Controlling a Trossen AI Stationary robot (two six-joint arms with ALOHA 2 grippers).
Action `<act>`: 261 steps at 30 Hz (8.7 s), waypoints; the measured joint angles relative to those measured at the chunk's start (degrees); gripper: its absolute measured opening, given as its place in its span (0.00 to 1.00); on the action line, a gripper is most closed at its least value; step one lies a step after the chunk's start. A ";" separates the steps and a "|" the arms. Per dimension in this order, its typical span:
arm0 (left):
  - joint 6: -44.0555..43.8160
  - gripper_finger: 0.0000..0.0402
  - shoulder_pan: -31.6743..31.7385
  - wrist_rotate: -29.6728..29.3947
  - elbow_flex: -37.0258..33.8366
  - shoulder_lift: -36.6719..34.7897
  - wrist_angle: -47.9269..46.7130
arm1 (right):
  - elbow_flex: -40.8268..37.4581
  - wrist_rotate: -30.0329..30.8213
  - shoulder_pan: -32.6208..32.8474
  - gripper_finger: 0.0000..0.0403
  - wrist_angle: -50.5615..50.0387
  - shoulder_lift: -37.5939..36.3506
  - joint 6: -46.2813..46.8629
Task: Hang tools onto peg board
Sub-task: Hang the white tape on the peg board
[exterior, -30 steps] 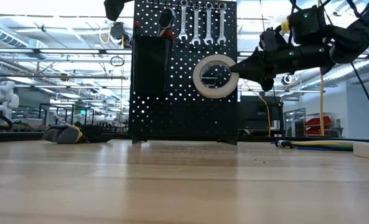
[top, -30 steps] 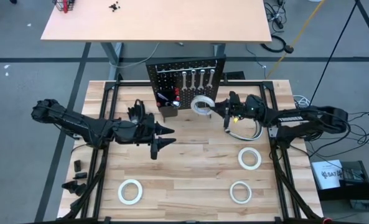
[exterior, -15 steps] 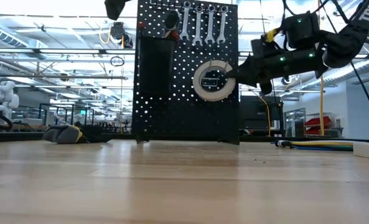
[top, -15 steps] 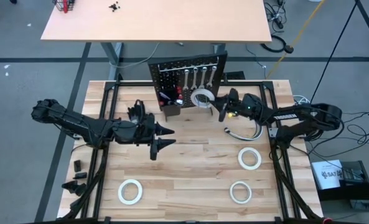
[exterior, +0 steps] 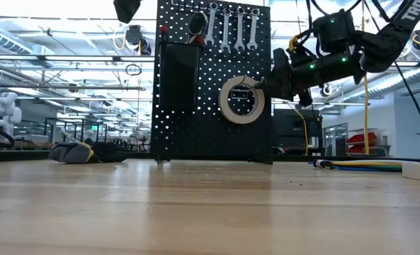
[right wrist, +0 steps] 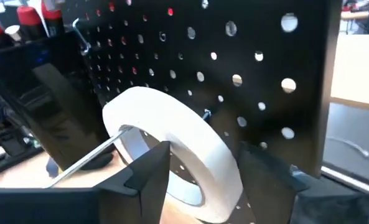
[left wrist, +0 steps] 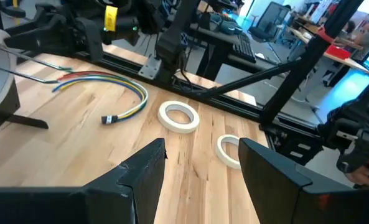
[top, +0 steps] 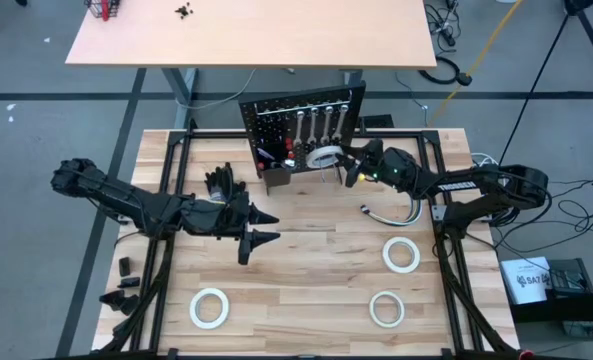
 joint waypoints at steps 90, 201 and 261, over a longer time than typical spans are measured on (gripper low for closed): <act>-7.63 0.51 -4.22 -0.53 0.00 0.02 -10.32 | 18.85 12.20 14.75 0.00 -26.18 4.35 -3.68; -39.65 0.15 -33.84 5.14 -6.63 24.05 -31.97 | 19.11 13.58 53.99 0.00 -47.35 1.64 24.55; -0.15 0.15 -1.38 -18.44 13.99 23.91 -21.48 | 20.78 12.10 44.72 0.54 -20.07 11.11 52.76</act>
